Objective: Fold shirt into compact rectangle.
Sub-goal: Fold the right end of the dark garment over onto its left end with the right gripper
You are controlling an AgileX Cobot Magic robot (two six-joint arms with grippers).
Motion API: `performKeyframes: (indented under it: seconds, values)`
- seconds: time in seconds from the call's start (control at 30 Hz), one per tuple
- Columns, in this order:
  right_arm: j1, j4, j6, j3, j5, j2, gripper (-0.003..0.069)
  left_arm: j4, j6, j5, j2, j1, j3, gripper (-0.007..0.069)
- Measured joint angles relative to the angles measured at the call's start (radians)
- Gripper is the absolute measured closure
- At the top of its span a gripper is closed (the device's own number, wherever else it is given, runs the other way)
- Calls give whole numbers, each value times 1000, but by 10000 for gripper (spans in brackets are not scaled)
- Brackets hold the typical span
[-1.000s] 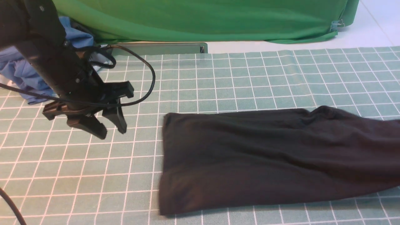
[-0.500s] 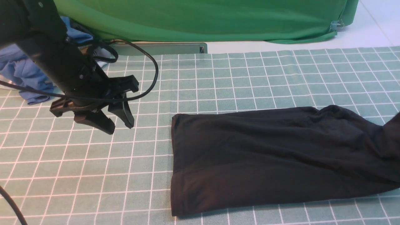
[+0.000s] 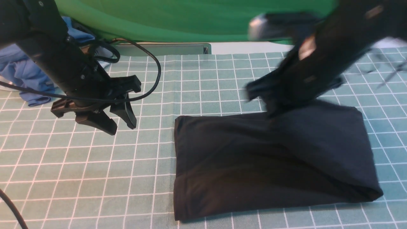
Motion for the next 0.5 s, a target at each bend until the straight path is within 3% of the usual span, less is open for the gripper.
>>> performKeyframes:
  seconds: [0.2,0.5]
  values:
    - [104,0,59,0,-108,128,589,0,2,-10,0,0,0,317]
    - [129,79,79,-1,-183,207,589,0,2,-33,0,0,0,317]
